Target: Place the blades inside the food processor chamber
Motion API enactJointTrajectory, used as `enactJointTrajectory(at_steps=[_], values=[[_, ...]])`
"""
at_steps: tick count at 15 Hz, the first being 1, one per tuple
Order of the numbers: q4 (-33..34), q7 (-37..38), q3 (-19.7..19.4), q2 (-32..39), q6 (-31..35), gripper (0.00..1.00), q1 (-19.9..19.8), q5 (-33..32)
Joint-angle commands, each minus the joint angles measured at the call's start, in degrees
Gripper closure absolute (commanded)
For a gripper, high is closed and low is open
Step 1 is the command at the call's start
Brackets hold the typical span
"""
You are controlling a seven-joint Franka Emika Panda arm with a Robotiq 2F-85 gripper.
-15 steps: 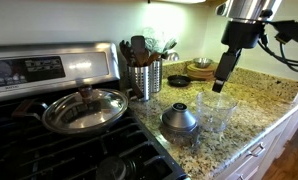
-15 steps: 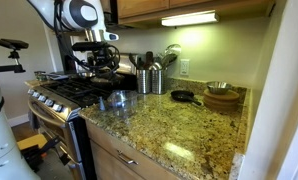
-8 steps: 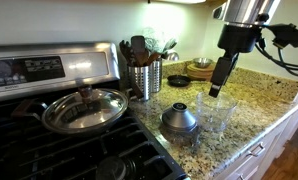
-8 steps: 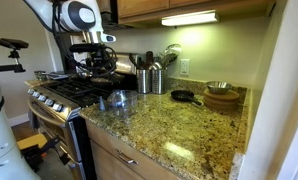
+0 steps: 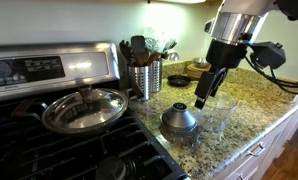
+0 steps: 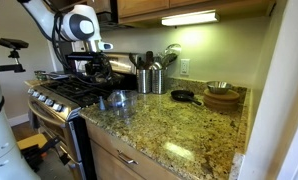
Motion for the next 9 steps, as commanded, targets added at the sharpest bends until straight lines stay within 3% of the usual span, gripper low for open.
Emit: enactJointTrajectory(at_steps=[1,4,9], values=[[-0.2,2.4,0.3,3.9,3.7,0.00,0.7,1.1],[0.1,2.4,0.4,6.8,5.1,0.00,1.1,2.0],[0.6,2.2,0.9,9.8,6.0,0.30,1.5,2.7]])
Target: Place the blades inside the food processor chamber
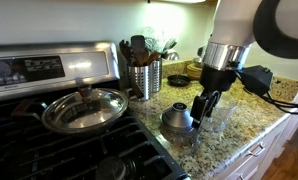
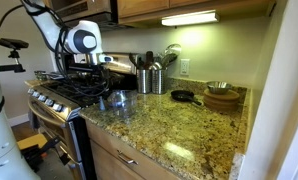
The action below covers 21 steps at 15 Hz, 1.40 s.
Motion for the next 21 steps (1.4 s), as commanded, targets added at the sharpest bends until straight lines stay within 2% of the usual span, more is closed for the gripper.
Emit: enactJointTrajectory(at_steps=[1,2,6,14,16,20,21], values=[[0.4,1.0,0.3,1.9,1.6,0.31,0.9,1.2],[0.5,0.9,0.3,2.2,1.6,0.33,1.0,1.4],[1.1,1.3,0.3,4.0,1.6,0.24,1.0,0.5],[3.4,1.5,-0.3,8.3,2.7,0.27,0.7,-2.1],[4.1,1.6,-0.4,9.1,2.8,0.36,0.8,-2.5],[4.6,1.9,-0.8,9.9,2.6,0.41,0.8,-3.5],[4.5,2.0,-0.8,9.7,2.5,0.46,0.7,-3.5]])
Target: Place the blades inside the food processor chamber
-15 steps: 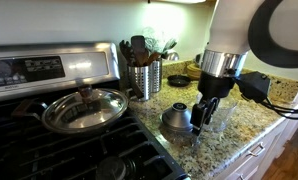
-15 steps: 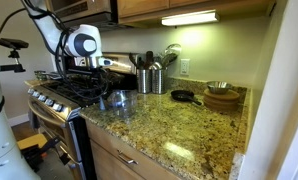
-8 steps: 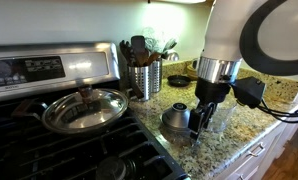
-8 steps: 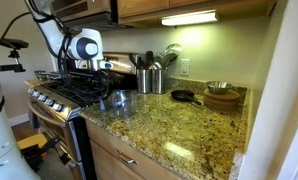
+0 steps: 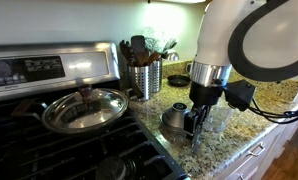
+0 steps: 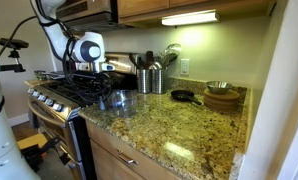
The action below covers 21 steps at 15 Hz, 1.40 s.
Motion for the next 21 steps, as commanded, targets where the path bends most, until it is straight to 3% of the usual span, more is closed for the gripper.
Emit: enactJointTrajectory(at_steps=[1,2,3,4,6,8,10,11,14,17,19,21], values=[[-0.2,2.2,-1.0,-0.1,0.8,0.47,0.3,-2.1],[-0.5,2.6,-1.2,-0.6,0.8,0.50,0.3,-2.5],[-0.8,3.2,-1.4,-1.1,0.8,0.46,0.3,-3.1],[-1.1,3.6,-1.5,-1.6,0.7,0.33,0.3,-3.4],[-1.4,4.1,-1.5,-2.2,0.7,0.26,0.3,-3.6],[-1.5,4.4,-1.4,-2.5,0.7,0.25,0.3,-3.3],[-1.5,4.7,-1.3,-2.6,0.6,0.50,0.4,-3.2],[-1.5,4.7,-1.3,-2.6,0.6,0.52,0.4,-3.2],[-1.6,4.8,-1.3,-2.6,0.6,0.73,0.3,-3.1],[-1.9,5.2,-1.3,-2.9,0.4,0.78,0.4,-3.2],[-2.2,5.5,-1.3,-3.2,0.4,0.74,0.4,-3.2],[-2.4,5.6,-1.2,-3.5,0.5,0.78,0.4,-3.1]])
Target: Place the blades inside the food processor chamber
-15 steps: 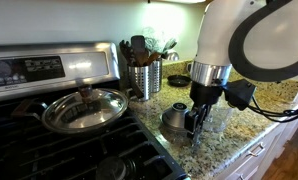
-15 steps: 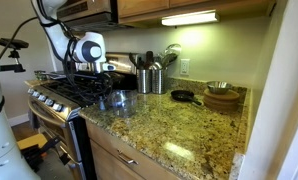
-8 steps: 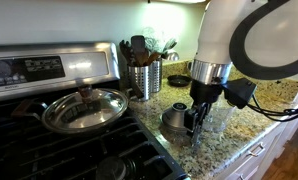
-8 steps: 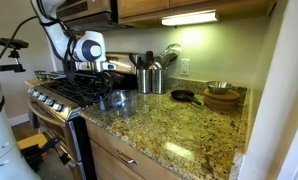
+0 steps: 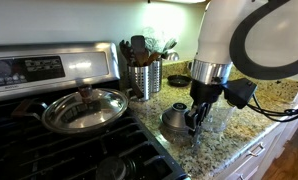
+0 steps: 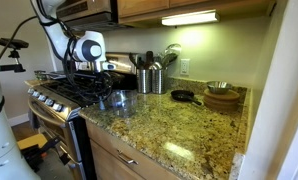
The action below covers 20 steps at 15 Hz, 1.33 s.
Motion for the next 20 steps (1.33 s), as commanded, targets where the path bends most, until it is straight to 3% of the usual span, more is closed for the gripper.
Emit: enactJointTrajectory(at_steps=[1,2,3,5,11,12,15,16,17,18,20], values=[[-2.4,2.3,-0.3,-3.0,0.5,0.86,0.5,-0.9],[-2.3,2.2,-0.3,-2.9,0.5,0.78,0.5,-0.8],[-2.2,2.1,-0.3,-2.9,0.4,0.45,0.4,-0.8],[-2.0,1.9,-0.3,-2.9,-0.1,0.38,0.4,-0.8],[-2.2,2.2,-0.2,-3.5,-1.2,0.02,0.5,-0.6],[-2.3,2.1,-0.1,-3.5,-1.1,0.12,0.5,-0.4],[-2.6,2.2,-0.1,-3.7,-1.1,0.27,0.5,-0.2],[-2.7,2.2,-0.1,-3.7,-1.1,0.42,0.5,-0.2],[-2.8,2.3,-0.1,-3.8,-1.2,0.50,0.5,-0.2],[-2.9,2.3,-0.1,-3.8,-1.1,0.56,0.5,-0.1],[-3.1,2.5,-0.1,-3.8,-1.1,0.55,0.5,-0.2]])
